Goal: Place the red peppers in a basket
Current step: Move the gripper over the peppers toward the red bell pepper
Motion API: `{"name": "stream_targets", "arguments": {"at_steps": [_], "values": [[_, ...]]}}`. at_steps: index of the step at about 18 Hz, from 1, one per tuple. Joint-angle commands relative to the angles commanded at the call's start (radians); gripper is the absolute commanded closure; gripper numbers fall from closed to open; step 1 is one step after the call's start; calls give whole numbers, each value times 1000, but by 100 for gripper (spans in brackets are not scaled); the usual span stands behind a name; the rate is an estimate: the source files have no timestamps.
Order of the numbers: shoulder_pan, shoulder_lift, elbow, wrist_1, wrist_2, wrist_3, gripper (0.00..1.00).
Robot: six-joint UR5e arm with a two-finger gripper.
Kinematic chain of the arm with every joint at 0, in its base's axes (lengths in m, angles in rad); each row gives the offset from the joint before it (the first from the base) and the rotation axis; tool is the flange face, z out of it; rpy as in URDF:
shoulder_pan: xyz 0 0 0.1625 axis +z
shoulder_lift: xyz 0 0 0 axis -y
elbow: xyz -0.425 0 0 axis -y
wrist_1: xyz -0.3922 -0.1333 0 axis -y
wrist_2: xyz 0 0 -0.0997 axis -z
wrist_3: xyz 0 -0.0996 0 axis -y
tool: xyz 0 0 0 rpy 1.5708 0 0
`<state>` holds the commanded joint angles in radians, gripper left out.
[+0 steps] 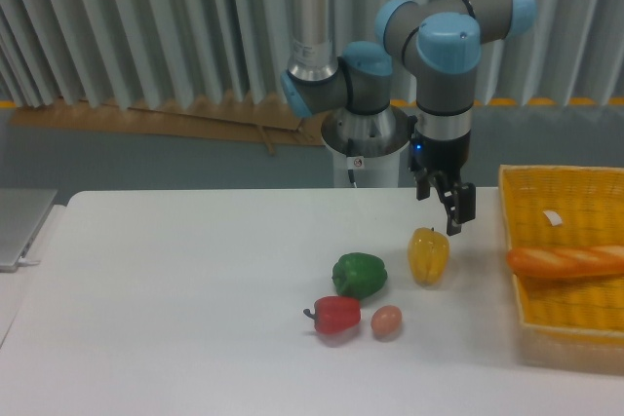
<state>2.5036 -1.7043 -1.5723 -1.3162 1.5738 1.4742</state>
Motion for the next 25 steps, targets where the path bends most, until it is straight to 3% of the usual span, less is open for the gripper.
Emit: {"name": "stream_targets", "arguments": {"at_steps": [11, 25], "values": [[-28, 0, -2, 0, 5, -31, 0], [-129, -26, -2, 20, 8, -172, 0]]}}
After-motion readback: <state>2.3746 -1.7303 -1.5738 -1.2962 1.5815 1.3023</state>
